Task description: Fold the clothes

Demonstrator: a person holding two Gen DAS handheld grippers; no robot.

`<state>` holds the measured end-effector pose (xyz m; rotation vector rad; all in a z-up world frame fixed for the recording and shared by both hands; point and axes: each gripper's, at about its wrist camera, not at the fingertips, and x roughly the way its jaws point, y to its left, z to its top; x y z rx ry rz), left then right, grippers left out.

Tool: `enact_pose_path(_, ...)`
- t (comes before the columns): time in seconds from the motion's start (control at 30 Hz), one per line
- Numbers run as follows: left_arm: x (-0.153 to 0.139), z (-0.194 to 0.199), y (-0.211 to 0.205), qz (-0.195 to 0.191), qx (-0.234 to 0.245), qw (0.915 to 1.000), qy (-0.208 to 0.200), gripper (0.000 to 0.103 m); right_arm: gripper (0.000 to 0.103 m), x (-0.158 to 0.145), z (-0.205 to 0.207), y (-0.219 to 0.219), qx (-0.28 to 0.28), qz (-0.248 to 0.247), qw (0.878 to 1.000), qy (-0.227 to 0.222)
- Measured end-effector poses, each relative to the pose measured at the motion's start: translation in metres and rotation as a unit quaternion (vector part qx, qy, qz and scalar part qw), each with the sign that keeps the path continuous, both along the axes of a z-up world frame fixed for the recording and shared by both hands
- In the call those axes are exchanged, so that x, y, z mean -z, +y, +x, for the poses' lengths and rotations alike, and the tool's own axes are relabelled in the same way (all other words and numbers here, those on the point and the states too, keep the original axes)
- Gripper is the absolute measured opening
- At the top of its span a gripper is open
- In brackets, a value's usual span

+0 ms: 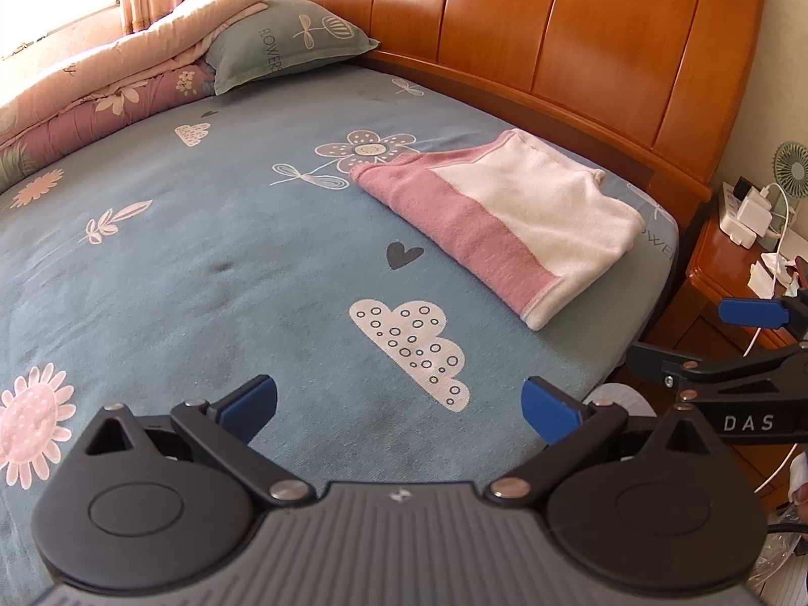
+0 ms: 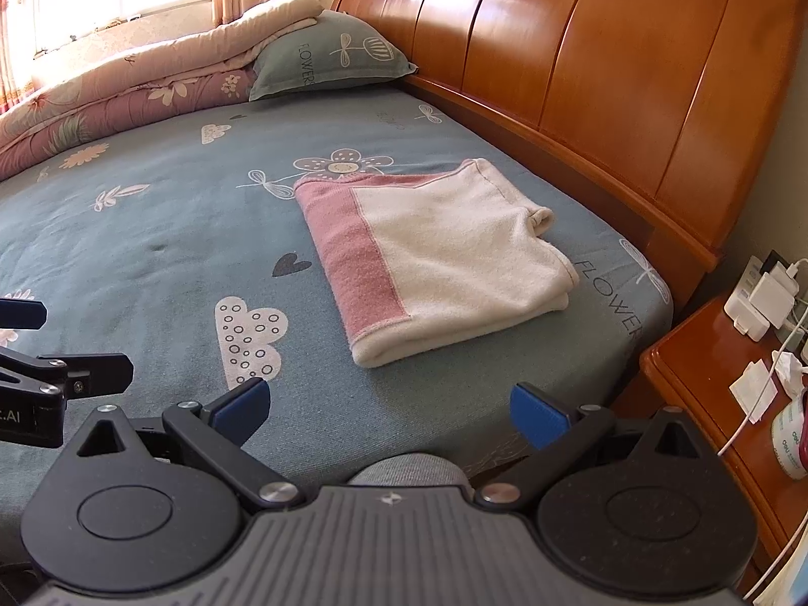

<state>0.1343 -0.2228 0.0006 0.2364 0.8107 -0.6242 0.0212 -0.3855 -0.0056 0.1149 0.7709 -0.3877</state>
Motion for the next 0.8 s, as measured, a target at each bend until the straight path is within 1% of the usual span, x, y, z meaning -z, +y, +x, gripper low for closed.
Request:
enact_pose_path(0.4,0.0017,-0.0017,-0.0008,0.006,0.004,0.9999,-0.009,0.102,0.103,0.0017,0.0005,0.0004,0.001,-0.008,1.0,0.002)
enact_pose_path(0.8,0.0018,-0.0021,-0.0008,0.003,0.007,1.0,-0.005,0.102,0.103,0.0024,0.0006,0.0004,0.001,-0.009,1.0,0.005)
